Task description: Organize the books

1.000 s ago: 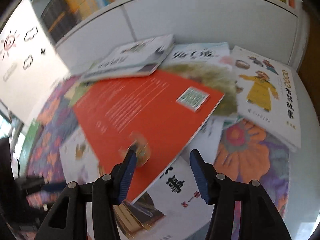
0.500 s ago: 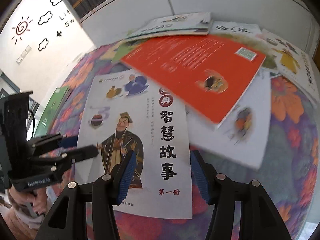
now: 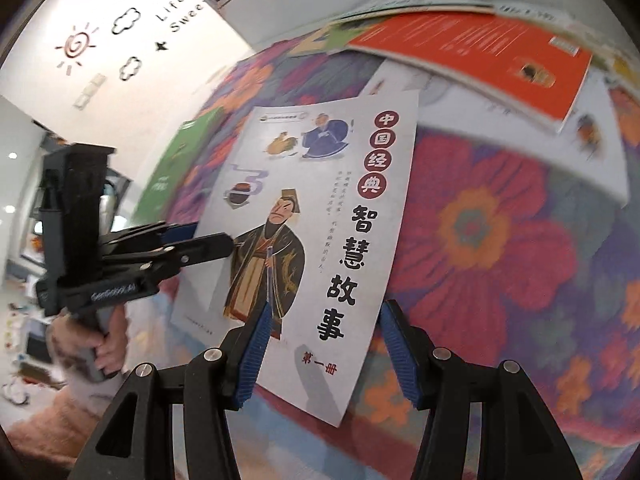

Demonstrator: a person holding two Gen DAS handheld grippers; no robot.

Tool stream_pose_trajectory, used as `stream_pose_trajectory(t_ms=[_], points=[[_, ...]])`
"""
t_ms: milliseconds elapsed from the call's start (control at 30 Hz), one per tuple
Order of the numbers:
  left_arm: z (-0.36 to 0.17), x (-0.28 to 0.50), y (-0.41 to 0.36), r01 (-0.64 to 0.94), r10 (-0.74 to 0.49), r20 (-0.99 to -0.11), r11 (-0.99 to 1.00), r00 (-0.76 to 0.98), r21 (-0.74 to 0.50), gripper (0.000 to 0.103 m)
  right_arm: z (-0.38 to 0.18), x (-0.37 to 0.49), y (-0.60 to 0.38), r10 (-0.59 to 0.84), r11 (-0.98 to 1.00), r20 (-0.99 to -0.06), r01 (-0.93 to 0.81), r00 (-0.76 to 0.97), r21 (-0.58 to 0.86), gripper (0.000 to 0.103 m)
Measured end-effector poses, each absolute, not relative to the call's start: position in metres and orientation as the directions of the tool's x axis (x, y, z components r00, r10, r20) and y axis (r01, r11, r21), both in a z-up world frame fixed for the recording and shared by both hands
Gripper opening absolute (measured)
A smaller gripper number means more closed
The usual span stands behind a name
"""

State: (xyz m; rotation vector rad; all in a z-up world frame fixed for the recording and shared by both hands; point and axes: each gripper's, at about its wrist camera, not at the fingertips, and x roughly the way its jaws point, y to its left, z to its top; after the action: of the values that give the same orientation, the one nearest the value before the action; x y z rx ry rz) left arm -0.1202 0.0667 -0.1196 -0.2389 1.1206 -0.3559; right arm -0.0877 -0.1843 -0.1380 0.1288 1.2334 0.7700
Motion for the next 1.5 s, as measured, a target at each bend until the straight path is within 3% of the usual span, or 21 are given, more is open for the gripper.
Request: stream_pose_trajectory(t_ms=[200, 267, 600, 833, 1100, 1233, 1500], points=[[-0.120, -0.120, 0.072, 0.168, -0.401, -0.829, 0.916, 0.388, -0.365, 0.035, -0.151, -0.075, -0.204, 0.691, 0.684, -0.719, -0.383, 0.069, 0.621, 0.050], [-0.121, -0.117, 0.072, 0.166, -0.405, -0.827, 0.914, 0.390, -0.369, 0.035, -0.151, -0.068, -0.205, 0.695, 0.681, -0.714, -0.396, 0.086, 0.615, 0.046], [-0.127, -0.093, 0.088, 0.139, -0.491, -0.788, 0.869, 0.371, -0.475, 0.034, -0.151, -0.043, -0.193, 0.714, 0.663, -0.695, -0.406, 0.090, 0.629, 0.046], [-0.127, -0.083, 0.084, 0.149, -0.469, -0.798, 0.882, 0.379, -0.448, 0.030, -0.152, -0.032, -0.198, 0.736, 0.640, -0.674, -0.389, 0.063, 0.662, 0.046], [-0.128, -0.067, 0.086, 0.155, -0.471, -0.799, 0.881, 0.374, -0.447, 0.030, -0.146, -0.023, -0.187, 0.699, 0.676, -0.708, -0.418, 0.101, 0.607, 0.044], [-0.128, -0.060, 0.088, 0.161, -0.476, -0.796, 0.879, 0.374, -0.450, 0.030, -0.147, -0.016, -0.186, 0.672, 0.708, -0.728, -0.410, 0.140, 0.575, 0.024], [-0.130, -0.058, 0.085, 0.180, -0.463, -0.781, 0.885, 0.420, -0.429, 0.030, -0.164, -0.020, -0.212, 0.771, 0.628, -0.615, -0.365, 0.168, 0.687, 0.017]])
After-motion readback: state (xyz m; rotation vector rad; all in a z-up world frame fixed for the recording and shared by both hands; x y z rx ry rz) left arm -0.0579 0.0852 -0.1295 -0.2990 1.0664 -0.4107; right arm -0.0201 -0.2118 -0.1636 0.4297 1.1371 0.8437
